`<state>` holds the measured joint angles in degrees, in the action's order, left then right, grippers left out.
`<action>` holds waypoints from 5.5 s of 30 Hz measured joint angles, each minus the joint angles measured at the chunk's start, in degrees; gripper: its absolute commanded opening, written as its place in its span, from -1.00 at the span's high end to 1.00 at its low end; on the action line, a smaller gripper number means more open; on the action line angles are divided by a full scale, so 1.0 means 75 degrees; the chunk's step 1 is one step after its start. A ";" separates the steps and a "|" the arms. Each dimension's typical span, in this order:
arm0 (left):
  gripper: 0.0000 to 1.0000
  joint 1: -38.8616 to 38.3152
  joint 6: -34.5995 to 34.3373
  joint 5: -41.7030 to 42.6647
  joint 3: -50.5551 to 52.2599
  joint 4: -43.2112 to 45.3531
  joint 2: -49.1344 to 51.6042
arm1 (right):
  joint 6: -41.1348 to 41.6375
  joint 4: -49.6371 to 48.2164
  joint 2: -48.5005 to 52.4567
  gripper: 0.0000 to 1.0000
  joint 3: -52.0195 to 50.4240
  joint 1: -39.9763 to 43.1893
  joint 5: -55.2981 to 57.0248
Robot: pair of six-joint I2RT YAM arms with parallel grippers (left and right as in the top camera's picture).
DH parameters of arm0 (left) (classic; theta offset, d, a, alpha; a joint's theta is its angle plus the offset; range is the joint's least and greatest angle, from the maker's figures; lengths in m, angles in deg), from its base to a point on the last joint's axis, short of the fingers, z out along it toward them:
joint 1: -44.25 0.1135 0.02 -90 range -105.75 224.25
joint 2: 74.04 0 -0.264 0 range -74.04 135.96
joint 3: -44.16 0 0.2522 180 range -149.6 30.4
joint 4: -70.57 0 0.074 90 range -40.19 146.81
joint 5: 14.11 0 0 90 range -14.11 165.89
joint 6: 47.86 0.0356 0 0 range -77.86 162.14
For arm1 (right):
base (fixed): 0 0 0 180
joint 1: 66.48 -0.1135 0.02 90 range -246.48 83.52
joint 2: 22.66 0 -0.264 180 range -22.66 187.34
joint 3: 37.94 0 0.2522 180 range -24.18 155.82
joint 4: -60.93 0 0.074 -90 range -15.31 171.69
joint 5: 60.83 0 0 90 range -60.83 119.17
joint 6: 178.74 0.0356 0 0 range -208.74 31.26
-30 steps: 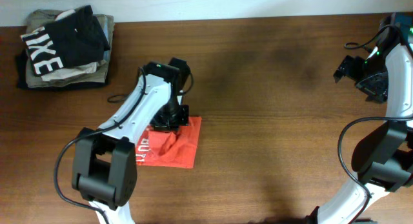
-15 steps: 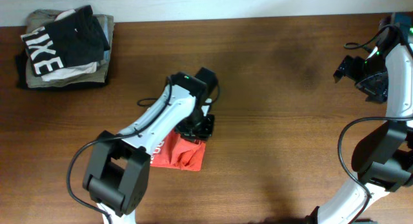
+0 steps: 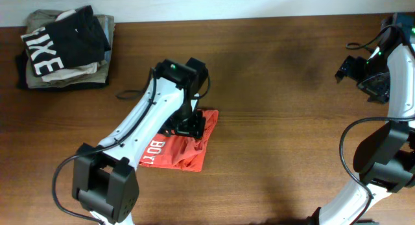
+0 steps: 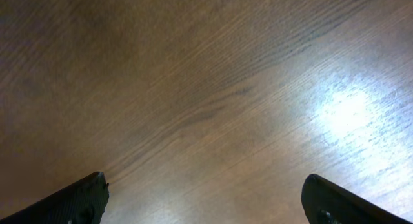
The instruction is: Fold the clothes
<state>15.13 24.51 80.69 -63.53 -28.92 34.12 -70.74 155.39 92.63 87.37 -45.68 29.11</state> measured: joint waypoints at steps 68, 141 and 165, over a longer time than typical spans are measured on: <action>-0.02 0.4395 0.3005 0.4272 0.5371 0.5397 -0.0863 | 0.0000 0.0009 0.0003 -0.97 0.0000 0.0000 0.0003; 0.98 0.6656 0.1035 -0.1166 0.0259 1.3819 0.1859 | 0.0006 0.0003 0.0006 -0.97 0.0000 0.0000 0.0003; -0.98 0.5219 0.1125 0.1107 -0.0047 0.3946 -0.2809 | -0.0574 -0.0090 -0.1017 -0.98 0.0009 -0.0017 -0.2836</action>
<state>54.27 32.94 89.00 -63.88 0.67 13.05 -75.05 154.72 85.00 87.43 -45.81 7.85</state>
